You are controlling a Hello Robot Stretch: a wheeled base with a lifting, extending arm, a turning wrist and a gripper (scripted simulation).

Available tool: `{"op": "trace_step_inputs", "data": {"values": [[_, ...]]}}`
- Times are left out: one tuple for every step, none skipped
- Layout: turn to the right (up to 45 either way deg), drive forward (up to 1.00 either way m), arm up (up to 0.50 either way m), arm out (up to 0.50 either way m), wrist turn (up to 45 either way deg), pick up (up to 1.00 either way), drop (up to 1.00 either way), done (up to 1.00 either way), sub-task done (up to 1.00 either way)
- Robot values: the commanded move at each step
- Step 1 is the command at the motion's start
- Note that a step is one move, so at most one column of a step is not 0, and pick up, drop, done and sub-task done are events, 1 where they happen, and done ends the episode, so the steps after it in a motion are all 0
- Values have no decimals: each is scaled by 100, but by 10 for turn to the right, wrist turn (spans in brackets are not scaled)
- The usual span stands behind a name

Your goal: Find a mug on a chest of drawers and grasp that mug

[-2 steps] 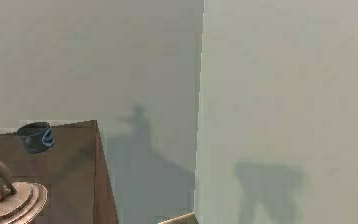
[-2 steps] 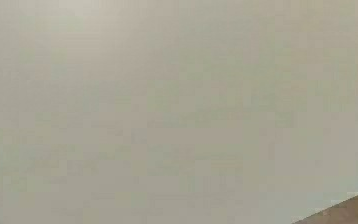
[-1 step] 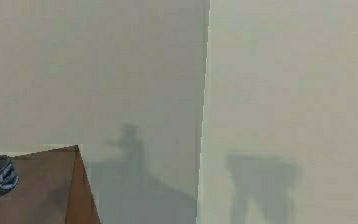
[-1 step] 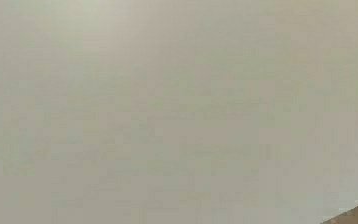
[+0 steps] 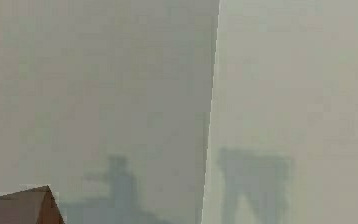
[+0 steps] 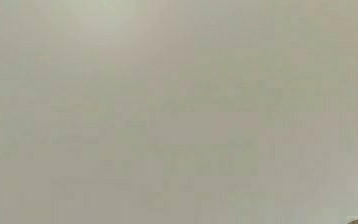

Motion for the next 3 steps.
{"op": "trace_step_inputs", "data": {"values": [[-450,0,0,0,0,0,0,0,0],[-450,0,0,0,0,0,0,0,0],[-450,0,0,0,0,0,0,0,0]]}}
